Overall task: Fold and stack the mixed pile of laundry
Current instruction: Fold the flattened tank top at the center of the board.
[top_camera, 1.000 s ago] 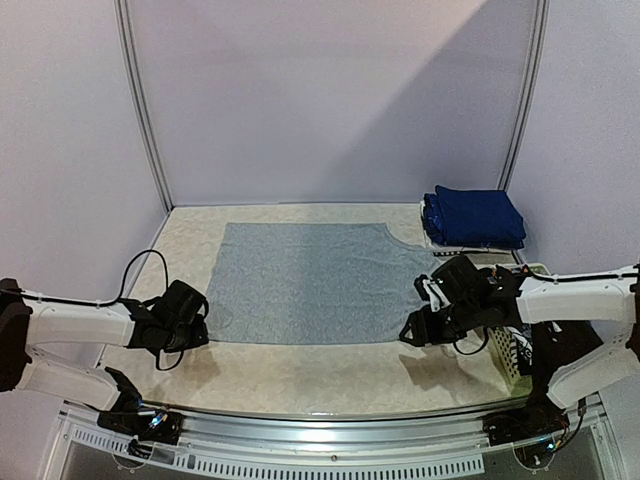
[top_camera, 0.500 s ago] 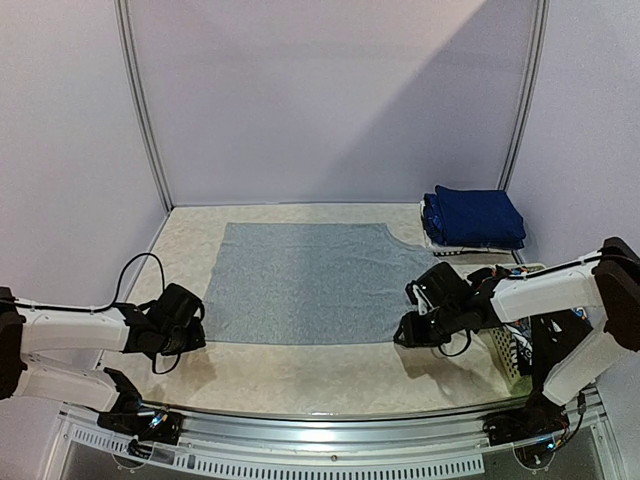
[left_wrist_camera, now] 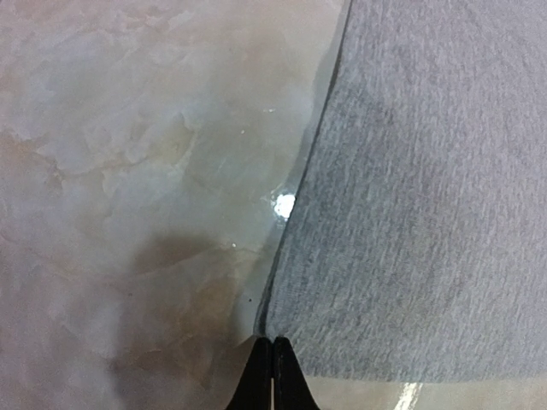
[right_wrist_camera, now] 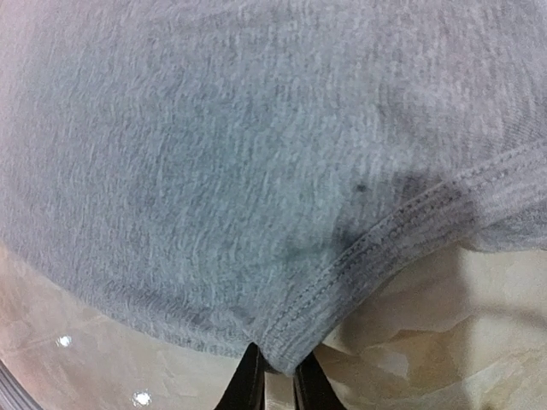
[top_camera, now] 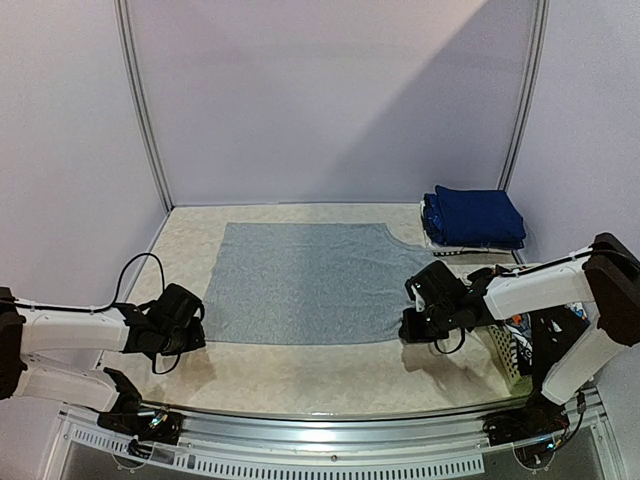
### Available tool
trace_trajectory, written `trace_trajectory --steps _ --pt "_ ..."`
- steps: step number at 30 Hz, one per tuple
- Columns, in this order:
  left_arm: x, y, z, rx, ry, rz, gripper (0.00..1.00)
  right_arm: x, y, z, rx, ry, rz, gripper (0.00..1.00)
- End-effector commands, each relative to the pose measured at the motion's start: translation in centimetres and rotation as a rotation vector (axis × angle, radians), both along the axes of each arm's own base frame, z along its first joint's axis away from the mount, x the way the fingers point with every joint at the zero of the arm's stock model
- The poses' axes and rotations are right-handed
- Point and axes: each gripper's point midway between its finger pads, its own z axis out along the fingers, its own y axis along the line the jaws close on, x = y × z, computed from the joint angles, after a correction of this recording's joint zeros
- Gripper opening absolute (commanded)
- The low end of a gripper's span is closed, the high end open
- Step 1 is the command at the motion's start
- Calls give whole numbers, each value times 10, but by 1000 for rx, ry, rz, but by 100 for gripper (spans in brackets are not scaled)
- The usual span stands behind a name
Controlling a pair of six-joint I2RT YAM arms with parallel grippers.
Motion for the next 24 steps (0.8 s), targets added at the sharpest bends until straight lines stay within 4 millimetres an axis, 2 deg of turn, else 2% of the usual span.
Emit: trace_trajectory --steps 1,6,10,19,24 --pt "-8 6 -6 28 31 -8 0 -13 -18 -20 -102 50 6 11" --pt "-8 5 -4 18 25 -12 0 -13 -17 -23 -102 46 20 0" --pt "-10 2 1 5 24 -22 0 -16 -19 -20 -111 57 30 0" --pt "-20 0 33 -52 -21 -33 0 -45 -15 7 -91 129 108 0" --pt "-23 0 50 -76 -54 -41 0 -50 -10 29 -66 122 118 0"
